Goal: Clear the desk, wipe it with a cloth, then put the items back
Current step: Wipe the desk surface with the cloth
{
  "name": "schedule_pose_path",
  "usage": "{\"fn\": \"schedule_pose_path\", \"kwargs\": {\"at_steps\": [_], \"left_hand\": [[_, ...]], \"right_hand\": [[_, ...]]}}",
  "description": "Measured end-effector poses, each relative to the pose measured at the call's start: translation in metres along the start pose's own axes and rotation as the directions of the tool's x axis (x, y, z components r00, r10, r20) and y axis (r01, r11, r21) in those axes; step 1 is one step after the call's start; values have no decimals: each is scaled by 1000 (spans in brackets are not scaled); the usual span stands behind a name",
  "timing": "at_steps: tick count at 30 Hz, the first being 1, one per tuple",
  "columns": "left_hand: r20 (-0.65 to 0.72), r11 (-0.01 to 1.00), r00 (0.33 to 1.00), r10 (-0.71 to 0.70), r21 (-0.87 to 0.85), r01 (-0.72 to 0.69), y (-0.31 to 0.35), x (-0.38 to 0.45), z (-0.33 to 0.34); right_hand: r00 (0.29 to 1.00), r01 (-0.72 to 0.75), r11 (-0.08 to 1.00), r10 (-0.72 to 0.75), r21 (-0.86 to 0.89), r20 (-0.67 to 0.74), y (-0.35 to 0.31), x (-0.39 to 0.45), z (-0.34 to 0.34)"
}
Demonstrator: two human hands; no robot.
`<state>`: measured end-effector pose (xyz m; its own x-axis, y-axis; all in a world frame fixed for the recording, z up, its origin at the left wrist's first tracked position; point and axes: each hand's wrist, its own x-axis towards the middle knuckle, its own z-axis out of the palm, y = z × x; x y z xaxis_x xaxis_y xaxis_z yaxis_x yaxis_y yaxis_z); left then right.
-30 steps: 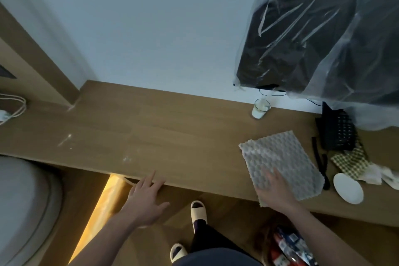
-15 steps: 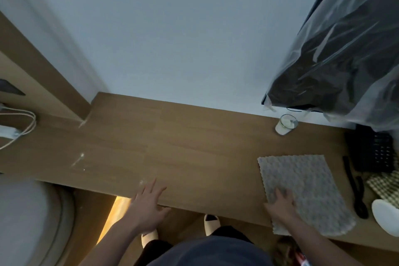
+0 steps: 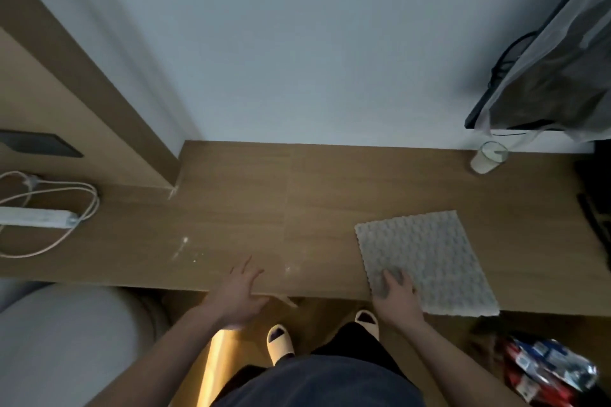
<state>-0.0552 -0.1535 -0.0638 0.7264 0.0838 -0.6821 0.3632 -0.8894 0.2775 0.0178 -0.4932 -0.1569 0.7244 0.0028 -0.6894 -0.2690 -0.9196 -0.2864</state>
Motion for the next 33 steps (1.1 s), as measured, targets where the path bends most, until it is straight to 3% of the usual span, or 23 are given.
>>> {"fn": "schedule_pose_path", "kwargs": {"at_steps": [5,9,15,18,25,29,33], "left_hand": [[6,998,998,-62,18,62,-56,2,-3],[-10,992,992,-127,4,127,-76,2,-1],[-35,995,994,-101,-20,101,-102,-4,5],[-2,987,987,-158,-11,158,-131,-9,10],[5,981,981,-192,28,192,-198,9,-32],[-41,978,978,-206,4,207,-245,30,-58],[-37,968,968,-248,-55,246,-301,55,-62]], "right_hand": [[997,50,996,-46,70,-61,-9,-12,0],[991,30,1000,-30,-2,-130,7,4,-19],[994,69,980,-83,-184,-71,8,30,-21],[986,48,982,-76,-183,-147,18,18,-9],[937,-74,991,108,114,-334,-10,-6,35],[932,-97,924,215,369,-292,-55,-10,69],[911,-199,858,341,473,-234,-118,-14,97]]}}
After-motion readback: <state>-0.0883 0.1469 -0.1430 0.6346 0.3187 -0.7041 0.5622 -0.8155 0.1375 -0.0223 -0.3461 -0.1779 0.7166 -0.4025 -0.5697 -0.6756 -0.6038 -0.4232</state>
